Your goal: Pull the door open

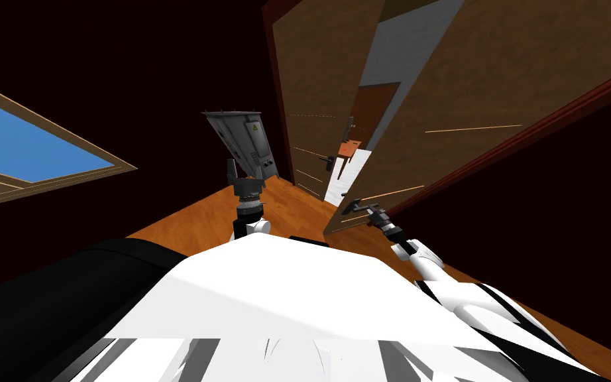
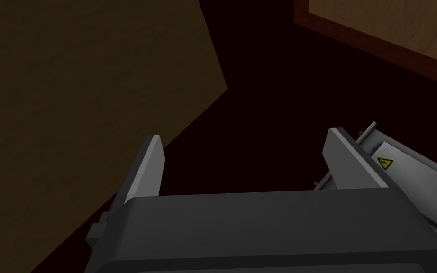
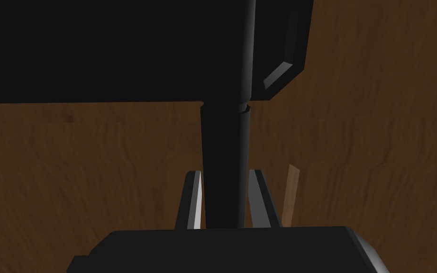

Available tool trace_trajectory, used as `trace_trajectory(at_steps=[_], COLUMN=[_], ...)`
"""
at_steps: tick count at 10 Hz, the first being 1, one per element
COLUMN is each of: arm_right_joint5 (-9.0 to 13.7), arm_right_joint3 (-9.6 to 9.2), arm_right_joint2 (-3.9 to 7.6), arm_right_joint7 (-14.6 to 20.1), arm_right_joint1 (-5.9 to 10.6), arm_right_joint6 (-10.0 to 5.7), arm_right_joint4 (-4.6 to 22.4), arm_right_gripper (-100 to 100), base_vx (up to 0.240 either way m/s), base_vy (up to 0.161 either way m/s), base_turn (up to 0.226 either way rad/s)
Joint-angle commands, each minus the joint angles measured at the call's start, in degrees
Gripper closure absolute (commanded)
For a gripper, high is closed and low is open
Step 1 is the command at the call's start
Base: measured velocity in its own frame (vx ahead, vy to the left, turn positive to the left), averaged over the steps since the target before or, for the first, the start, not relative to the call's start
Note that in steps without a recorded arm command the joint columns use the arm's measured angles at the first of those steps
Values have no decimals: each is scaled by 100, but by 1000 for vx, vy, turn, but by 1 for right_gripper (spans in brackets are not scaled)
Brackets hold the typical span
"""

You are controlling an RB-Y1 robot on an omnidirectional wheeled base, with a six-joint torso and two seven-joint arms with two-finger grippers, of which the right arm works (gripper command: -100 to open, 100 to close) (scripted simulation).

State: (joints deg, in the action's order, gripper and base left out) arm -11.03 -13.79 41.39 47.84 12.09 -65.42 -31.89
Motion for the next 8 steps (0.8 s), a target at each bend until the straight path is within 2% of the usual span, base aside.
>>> trace_trajectory(at_steps=[1,7,8], arm_right_joint5=[-24,-91,-60], arm_right_joint3=[-47,-183,-128], arm_right_joint2=[-6,5,56], arm_right_joint7=[8,50,52], arm_right_joint1=[-45,-61,-60], arm_right_joint6=[-64,-321,-241], arm_right_joint4=[-35,-12,-44], arm_right_gripper=[100,100,100], base_vx=[-134,-193,-78], base_vy=[-150,-164,-78], base_turn=[114,135,15])
